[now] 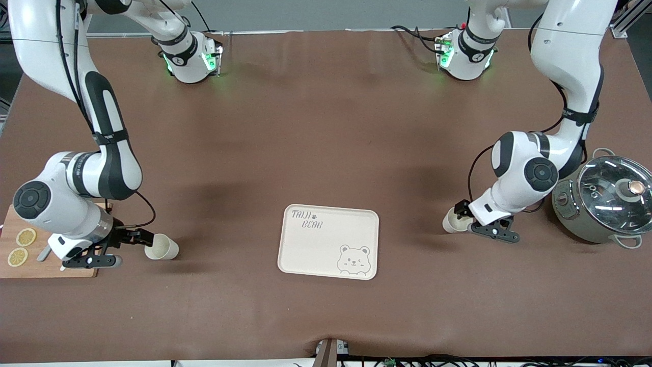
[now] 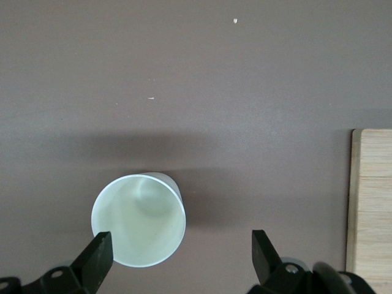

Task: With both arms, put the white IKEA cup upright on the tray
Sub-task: 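Lower the left gripper around the cup while the right gripper reaches the other cup, then close both grippers around their white paper cups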

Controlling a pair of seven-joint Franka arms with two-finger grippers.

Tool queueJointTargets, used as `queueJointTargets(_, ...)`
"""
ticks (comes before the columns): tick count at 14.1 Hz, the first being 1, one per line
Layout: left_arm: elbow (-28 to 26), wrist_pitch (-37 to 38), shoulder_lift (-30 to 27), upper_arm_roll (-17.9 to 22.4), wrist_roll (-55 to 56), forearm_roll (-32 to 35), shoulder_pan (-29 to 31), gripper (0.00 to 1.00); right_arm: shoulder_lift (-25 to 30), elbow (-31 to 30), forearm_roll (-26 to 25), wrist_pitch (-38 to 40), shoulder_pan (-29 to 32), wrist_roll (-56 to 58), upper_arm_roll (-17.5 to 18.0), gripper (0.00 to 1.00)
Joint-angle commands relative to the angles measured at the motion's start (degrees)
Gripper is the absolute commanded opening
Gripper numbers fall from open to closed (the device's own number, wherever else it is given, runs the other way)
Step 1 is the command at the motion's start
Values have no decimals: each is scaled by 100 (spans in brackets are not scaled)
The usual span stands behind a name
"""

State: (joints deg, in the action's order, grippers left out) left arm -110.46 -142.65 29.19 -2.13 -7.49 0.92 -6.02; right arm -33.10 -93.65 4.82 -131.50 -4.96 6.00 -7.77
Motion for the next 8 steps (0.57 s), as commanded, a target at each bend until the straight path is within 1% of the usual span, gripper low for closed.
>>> queueJointTargets(1, 183, -52, 183, -7, 134, 110, -13, 100, -152, 101, 89, -164, 21, 24, 12, 100)
queueJointTargets(4, 262, -52, 341, -16, 178, 92, -30, 100, -292, 118, 81, -340, 47, 24, 3, 100)
queueJointTargets(7, 323, -96, 412, -16, 458, 66, -48, 100, -372, 162, 72, -394, 65, 24, 3, 100)
queueJointTargets(8, 341, -96, 438, -16, 537, 48, -65, 50, -416, 206, 72, -394, 82, 32, 3, 100)
